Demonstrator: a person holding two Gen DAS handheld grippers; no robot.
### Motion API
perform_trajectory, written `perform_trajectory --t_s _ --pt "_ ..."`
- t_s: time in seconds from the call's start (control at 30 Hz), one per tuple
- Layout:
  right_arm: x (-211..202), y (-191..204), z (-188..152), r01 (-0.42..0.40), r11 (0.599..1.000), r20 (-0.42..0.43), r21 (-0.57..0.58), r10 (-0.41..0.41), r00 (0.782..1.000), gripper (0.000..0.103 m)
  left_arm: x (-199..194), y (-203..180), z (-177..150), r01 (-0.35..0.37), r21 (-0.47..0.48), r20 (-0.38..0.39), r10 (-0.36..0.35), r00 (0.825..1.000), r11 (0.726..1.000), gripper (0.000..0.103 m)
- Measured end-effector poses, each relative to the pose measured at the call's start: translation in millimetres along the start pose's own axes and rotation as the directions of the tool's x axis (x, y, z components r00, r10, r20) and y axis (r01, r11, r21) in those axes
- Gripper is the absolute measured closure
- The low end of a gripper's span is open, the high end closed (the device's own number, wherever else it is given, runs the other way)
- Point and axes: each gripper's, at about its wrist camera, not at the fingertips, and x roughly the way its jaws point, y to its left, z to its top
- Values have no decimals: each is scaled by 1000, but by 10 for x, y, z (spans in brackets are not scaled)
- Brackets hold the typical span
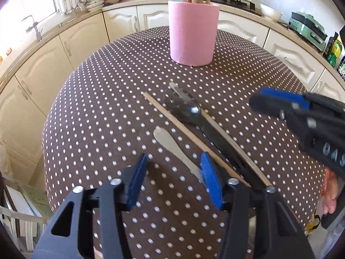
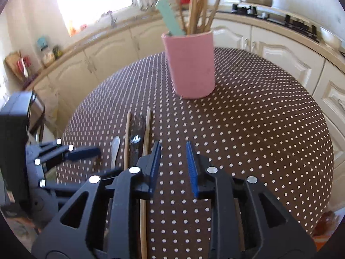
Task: Organize utensils
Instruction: 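Withdraw both open tools from the cup back to the utensil pile, then grasp the metal spoon with the left tool while the right tool grasps a chopstick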
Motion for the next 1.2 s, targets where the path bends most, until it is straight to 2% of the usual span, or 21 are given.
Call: perform_trajectory --t_s 0.07,0.13,0.27,0.4,0.43,0.53,0.6,0.63,0.67,0.7,0.8,0.87,0.9,0.93,0.97,1.13,1.2 --pt "59 44 14 -15 1000 -54 -26 14 998 73 22 60 51 -1 -19 6 2 1000 1000 73" --pt "132 86 21 -45 998 -98 -43 40 994 73 37 128 115 3 -28 9 -2 1000 1000 80" --pt "243 157 39 -72 995 -158 -67 60 986 73 83 150 171 25 -25 14 -24 1000 999 83" --pt "355 223 56 -67 993 -227 -101 42 973 73 55 245 188 57 -114 -19 -60 998 992 83" --pt "371 241 61 -53 992 -234 -115 24 972 73 29 261 164 66 -132 -28 -71 997 989 82" --pt "408 281 90 -49 990 -264 -131 13 964 73 -24 298 90 113 -175 -59 -125 990 978 69" --pt "438 337 113 -41 986 -288 -160 -7 958 73 -51 249 49 122 -166 -81 -137 987 979 59" --pt "450 365 126 -37 984 -299 -175 -18 954 73 -54 211 40 130 -159 -90 -146 985 979 48" --pt "462 388 134 -37 981 -310 -189 -23 951 73 -54 149 20 136 -142 -96 -151 984 981 44" --pt "492 419 123 -38 976 -334 -213 -36 942 74 -47 97 16 115 -112 -100 -126 987 987 44" --pt "530 460 120 -45 970 -344 -241 -42 938 75 -42 19 -8 67 -86 -87 -75 993 994 49" --pt "562 455 140 -47 971 -353 -233 -39 935 79 -30 -28 -5 11 -64 -76 -16 997 998 65" --pt "567 457 145 -43 970 -354 -238 -45 934 81 -19 -31 7 10 -70 -72 -15 997 997 69" --pt "558 443 157 -42 970 -355 -240 -47 934 81 -14 -5 19 0 -76 -70 -5 998 997 79" --pt "559 448 156 -41 970 -356 -238 -48 933 83 -6 4 25 -6 -78 -68 1 998 997 85" --pt "528 395 178 -29 969 -355 -246 -62 933 88 63 28 111 0 -65 -60 -4 998 998 92" --pt "513 379 178 -23 968 -353 -250 -69 933 94 87 75 168 21 -87 -54 -26 998 996 95"
